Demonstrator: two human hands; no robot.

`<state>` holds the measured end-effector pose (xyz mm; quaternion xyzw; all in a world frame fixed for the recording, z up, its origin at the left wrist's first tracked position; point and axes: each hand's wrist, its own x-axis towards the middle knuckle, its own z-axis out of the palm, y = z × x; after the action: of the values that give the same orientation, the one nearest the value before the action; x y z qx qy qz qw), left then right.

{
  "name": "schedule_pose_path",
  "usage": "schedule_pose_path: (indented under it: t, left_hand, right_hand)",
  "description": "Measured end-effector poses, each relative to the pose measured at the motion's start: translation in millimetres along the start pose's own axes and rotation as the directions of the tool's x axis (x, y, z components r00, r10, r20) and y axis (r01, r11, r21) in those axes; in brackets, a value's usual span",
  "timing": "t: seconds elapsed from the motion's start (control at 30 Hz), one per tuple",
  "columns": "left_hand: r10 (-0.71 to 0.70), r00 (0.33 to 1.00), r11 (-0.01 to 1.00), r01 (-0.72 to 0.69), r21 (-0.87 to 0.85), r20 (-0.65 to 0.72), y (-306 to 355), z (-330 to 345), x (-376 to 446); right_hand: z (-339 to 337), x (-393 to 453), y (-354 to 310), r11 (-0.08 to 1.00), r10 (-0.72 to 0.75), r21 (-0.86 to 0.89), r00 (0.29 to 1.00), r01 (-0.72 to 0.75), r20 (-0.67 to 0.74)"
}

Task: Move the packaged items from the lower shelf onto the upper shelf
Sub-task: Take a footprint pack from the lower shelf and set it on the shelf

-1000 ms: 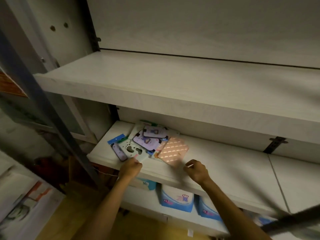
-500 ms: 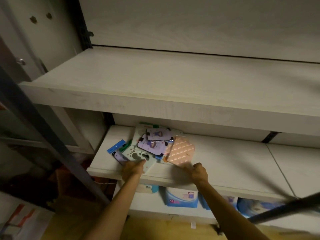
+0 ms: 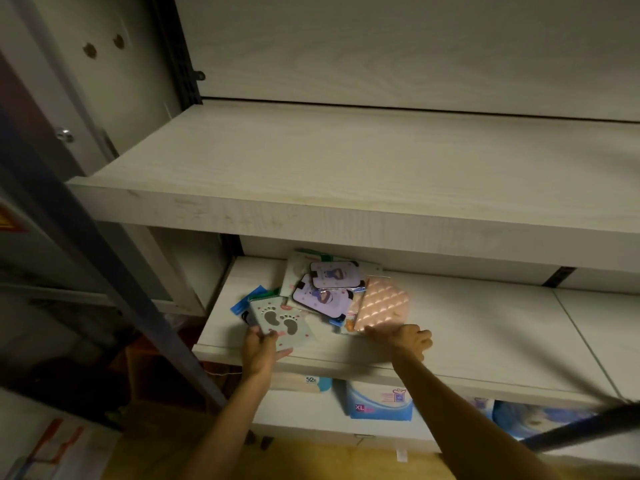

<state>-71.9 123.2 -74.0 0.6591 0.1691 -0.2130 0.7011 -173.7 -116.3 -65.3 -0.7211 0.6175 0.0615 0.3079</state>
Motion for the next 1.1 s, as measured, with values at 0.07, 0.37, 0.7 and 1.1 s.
schedule_pose_path:
  t: [0.07, 0.37, 0.7, 1.1]
  left_hand:
    - [0.009, 1.0, 1.0, -0.009, 0.002, -0.016, 6, -12, 0]
    - [0.084, 0.996, 0.996, -0.083, -0.007, 0.029, 24, -37, -18]
    - [-0.005, 0.909, 1.0, 0.001, 0.012, 0.416, 26, 11, -53]
    - [-0.075, 0.742, 0.963, -0.118, 0.24, 0.667, -34, 129, -162]
  right_hand:
    - [-2, 6, -1, 1.0, -0.002, -0.028, 1.0, 0.003, 0.015]
    - [-29, 33, 30, 0.878, -0.116, 0.477, 0.982, 0.033, 0.147]
    - [-74, -8, 94, 0.513, -0.334, 0.858, 0.922, 0.003, 0.197]
    - [-172, -38, 240, 0.421, -0.363, 0.887, 0.931, 0.191, -0.028]
